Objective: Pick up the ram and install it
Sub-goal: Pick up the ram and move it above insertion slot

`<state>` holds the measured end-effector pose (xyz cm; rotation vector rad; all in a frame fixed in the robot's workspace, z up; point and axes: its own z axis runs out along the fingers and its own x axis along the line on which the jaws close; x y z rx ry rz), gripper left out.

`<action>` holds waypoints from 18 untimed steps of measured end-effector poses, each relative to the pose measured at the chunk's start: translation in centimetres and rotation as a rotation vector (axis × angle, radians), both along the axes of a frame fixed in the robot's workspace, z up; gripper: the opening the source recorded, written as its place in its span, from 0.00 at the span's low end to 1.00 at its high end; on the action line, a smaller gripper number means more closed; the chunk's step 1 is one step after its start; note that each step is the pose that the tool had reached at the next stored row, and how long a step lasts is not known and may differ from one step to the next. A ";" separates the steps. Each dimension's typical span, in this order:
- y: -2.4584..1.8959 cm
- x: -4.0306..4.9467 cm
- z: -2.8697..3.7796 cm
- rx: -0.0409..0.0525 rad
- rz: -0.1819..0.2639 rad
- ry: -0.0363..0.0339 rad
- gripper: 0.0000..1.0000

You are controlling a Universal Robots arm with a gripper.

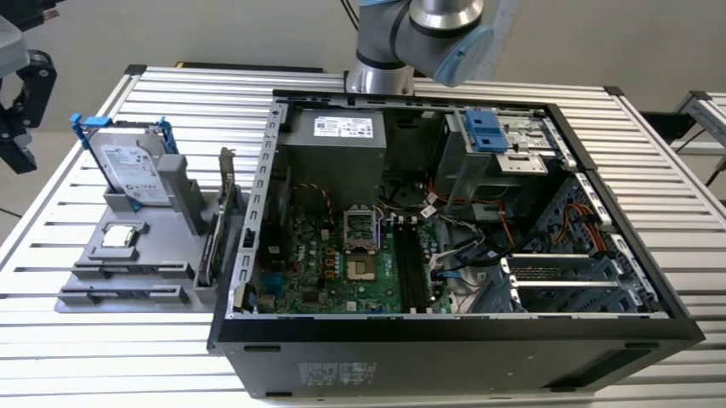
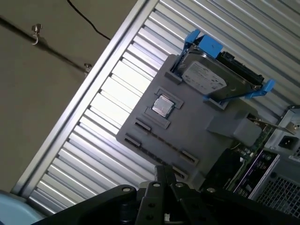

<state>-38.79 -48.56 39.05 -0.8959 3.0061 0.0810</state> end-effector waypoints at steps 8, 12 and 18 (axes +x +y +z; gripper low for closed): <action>0.00 0.00 0.00 0.0000 0.053 0.0000 0.00; 0.00 0.00 0.00 0.0000 0.078 0.0000 0.00; 0.00 0.00 0.00 0.0000 0.112 0.0000 0.00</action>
